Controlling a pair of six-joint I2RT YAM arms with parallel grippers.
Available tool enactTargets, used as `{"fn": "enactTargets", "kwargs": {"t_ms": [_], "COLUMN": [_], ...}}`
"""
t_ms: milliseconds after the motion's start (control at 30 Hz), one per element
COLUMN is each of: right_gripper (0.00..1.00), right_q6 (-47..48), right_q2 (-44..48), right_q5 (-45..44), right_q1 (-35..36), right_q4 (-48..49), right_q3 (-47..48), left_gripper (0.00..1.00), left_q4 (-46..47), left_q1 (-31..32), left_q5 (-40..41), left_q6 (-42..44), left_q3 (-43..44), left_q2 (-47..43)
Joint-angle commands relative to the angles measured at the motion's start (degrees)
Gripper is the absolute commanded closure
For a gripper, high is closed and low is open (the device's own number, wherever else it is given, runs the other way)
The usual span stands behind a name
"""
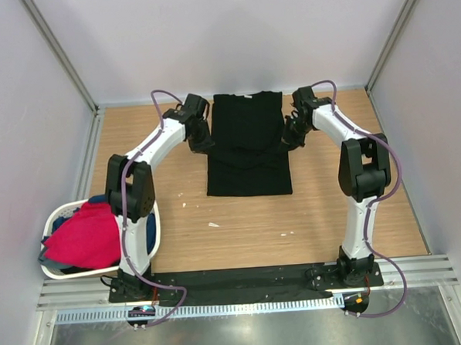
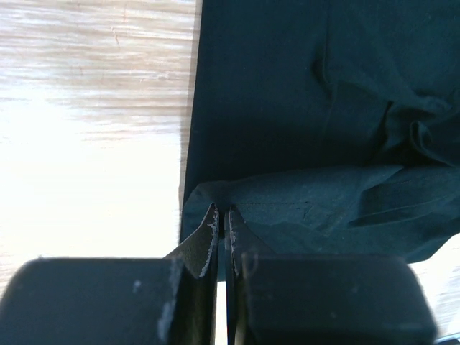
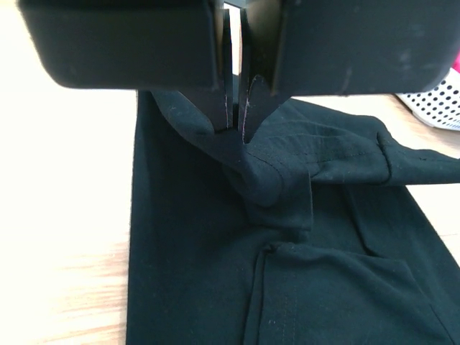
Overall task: Fold and stack the t-shirts
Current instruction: Fold the tshirt
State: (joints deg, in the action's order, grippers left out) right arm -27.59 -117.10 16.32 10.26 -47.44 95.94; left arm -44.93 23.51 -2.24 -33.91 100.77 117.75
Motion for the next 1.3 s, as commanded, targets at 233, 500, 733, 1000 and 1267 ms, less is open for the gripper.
{"fn": "enactTargets", "kwargs": {"t_ms": [233, 500, 733, 1000, 1267], "right_gripper": [0.99, 0.55, 0.39, 0.51, 0.58], "right_q6": [2.19, 2.46, 4.74, 0.44, -2.55], "right_q2": [-4.89, -4.72, 6.52, 18.3, 12.43], "right_q5": [-0.76, -1.9, -4.0, -10.08, -12.63], "right_q1": [-0.77, -1.21, 2.03, 16.01, 20.85], "right_q4": [0.95, 0.86, 1.82, 14.54, 22.83], "right_q3": [5.13, 11.54, 8.93, -13.39, -18.34], "left_gripper": [1.0, 0.41, 0.19, 0.23, 0.44], "left_q4": [1.6, -2.18, -3.44, 13.37, 21.37], "left_q1": [-0.48, -1.53, -1.97, -0.13, 0.49], "left_q5": [-0.4, 1.36, -1.7, -5.94, -6.46], "left_q6": [1.13, 1.3, -1.41, -13.02, -16.53], "left_q3": [5.4, 12.42, 7.92, -23.84, -31.6], "left_q2": [4.85, 5.74, -4.44, -25.89, -25.74]}}
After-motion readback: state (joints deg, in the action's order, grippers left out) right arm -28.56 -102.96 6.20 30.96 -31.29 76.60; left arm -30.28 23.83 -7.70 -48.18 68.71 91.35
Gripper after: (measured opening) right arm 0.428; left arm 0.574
